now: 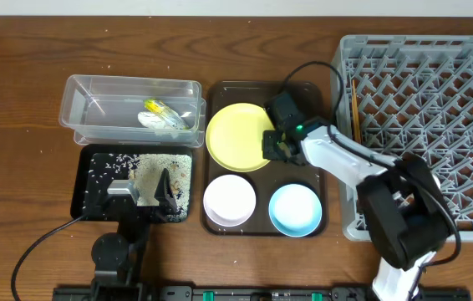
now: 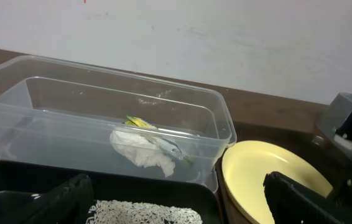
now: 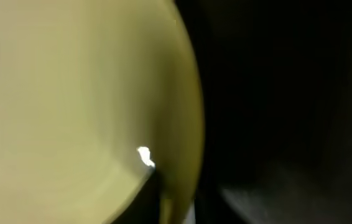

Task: Sort waste into correct bins and load items into the dishwasher rack
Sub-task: 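Move the right gripper to the edge of the yellow plate, then lift the yellow plate and stand it upright in the rack's back row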

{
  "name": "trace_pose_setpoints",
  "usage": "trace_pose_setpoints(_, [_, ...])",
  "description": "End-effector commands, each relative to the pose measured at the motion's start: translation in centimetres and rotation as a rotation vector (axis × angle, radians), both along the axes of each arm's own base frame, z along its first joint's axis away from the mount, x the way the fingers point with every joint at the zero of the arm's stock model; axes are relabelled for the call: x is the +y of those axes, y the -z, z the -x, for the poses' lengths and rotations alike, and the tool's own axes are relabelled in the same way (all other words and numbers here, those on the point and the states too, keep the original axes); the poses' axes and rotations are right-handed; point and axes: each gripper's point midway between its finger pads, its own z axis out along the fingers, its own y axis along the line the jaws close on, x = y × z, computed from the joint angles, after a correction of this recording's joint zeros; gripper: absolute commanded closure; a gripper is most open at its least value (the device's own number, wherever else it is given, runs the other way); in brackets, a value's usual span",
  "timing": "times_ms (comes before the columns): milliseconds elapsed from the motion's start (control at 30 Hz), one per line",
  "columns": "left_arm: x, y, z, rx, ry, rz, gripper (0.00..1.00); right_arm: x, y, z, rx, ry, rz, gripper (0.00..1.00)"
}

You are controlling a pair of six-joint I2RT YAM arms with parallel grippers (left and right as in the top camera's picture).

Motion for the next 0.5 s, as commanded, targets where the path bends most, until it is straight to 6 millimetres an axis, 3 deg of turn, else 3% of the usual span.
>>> trace_pose_setpoints(0, [0.0, 1.5, 0.0, 0.036, 0.001, -0.015, 0.10, -1.0, 0.5, 0.1, 0.028, 0.036, 0.002, 0.99])
trace_pose_setpoints(167, [0.0, 1.5, 0.0, 0.036, 0.001, -0.015, 0.10, -2.6, -3.8, -1.3, -0.048, 0.083, -0.038, 0.99])
trace_pose_setpoints(333, [0.0, 1.5, 0.0, 0.036, 0.001, -0.015, 0.09, -6.4, -13.1, -3.1, -0.271, 0.084, -0.076, 0.99])
trace_pose_setpoints(467, [0.0, 1.5, 0.0, 0.036, 0.001, -0.015, 0.10, -12.9, -21.3, -2.8, -0.504, 0.192, 0.043, 0.99])
